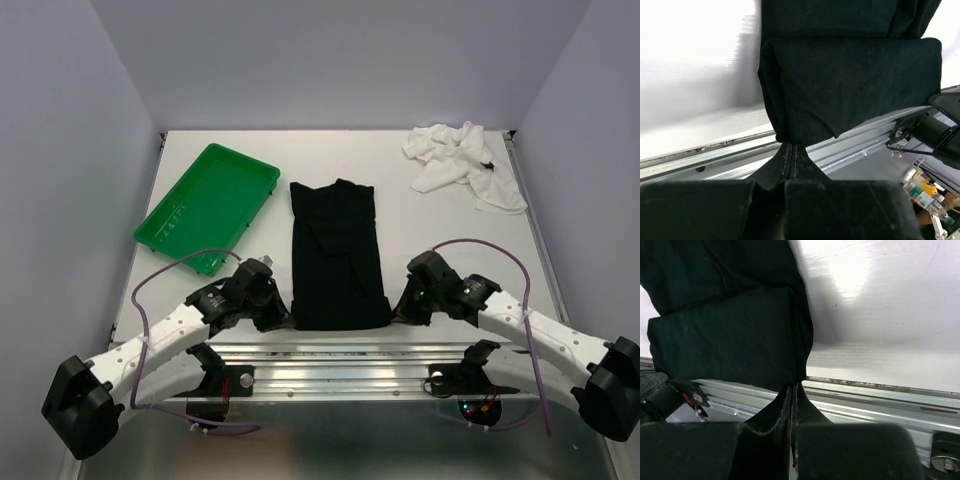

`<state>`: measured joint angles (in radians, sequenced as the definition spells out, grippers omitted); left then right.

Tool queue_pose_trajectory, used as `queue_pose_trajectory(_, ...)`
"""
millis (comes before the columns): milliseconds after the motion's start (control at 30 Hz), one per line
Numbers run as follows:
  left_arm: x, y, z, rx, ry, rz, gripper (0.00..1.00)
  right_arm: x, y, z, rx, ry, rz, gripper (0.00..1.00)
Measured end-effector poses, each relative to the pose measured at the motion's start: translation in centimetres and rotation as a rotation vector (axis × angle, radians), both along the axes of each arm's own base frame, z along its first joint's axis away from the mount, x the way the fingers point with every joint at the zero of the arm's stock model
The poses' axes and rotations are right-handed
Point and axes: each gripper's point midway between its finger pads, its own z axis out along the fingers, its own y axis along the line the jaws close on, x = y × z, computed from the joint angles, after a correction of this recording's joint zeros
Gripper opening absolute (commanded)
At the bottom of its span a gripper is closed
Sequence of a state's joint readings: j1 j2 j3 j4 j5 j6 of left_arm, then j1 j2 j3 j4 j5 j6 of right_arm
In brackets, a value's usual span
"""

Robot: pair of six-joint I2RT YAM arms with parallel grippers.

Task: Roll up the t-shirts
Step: Roll the T-shirt to the center of the board.

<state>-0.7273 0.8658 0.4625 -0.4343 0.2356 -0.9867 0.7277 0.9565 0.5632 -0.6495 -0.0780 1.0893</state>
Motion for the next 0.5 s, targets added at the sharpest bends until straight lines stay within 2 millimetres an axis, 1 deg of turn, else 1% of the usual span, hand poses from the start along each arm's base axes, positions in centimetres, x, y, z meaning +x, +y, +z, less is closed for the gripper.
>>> queue_pose_trajectory(133,0.0,0.2,-0.1,0.019,0.019,0.012,0.00,0.2,0.0,0.2,-0.016,0.011,-0.007,0.01)
queue_pose_trajectory(200,0.2,0.0,0.1,0.033,0.029,0.015,0.00,0.8,0.2,0.5,-0.029,0.010,-0.013,0.01)
queue_pose_trajectory(367,1.7,-0.5,1.0,0.051,0.026,0.030,0.00,2.0,0.5,1.1,-0.059,-0.006,-0.026,0.01)
queue_pose_trajectory(500,3.5,-0.3,1.9,0.057,0.009,0.055,0.00,3.2,0.7,1.4,-0.097,-0.026,-0.030,0.01)
